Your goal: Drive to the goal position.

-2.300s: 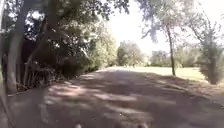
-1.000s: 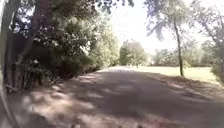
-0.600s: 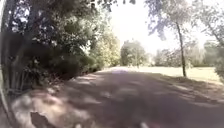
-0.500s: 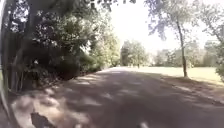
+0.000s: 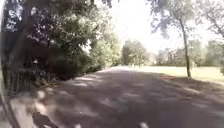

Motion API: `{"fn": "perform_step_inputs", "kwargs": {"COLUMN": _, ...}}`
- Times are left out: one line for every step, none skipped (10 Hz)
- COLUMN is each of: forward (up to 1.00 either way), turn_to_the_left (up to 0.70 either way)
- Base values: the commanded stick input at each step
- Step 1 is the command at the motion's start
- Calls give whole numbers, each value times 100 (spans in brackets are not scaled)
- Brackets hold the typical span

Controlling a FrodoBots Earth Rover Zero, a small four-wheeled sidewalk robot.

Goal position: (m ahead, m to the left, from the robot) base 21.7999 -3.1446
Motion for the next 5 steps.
{"fn": "perform_step_inputs", "kwargs": {"forward": 70, "turn_to_the_left": 0}}
{"fn": "perform_step_inputs", "kwargs": {"forward": 70, "turn_to_the_left": 0}}
{"fn": "perform_step_inputs", "kwargs": {"forward": 70, "turn_to_the_left": 0}}
{"fn": "perform_step_inputs", "kwargs": {"forward": 70, "turn_to_the_left": 0}}
{"fn": "perform_step_inputs", "kwargs": {"forward": 70, "turn_to_the_left": 0}}
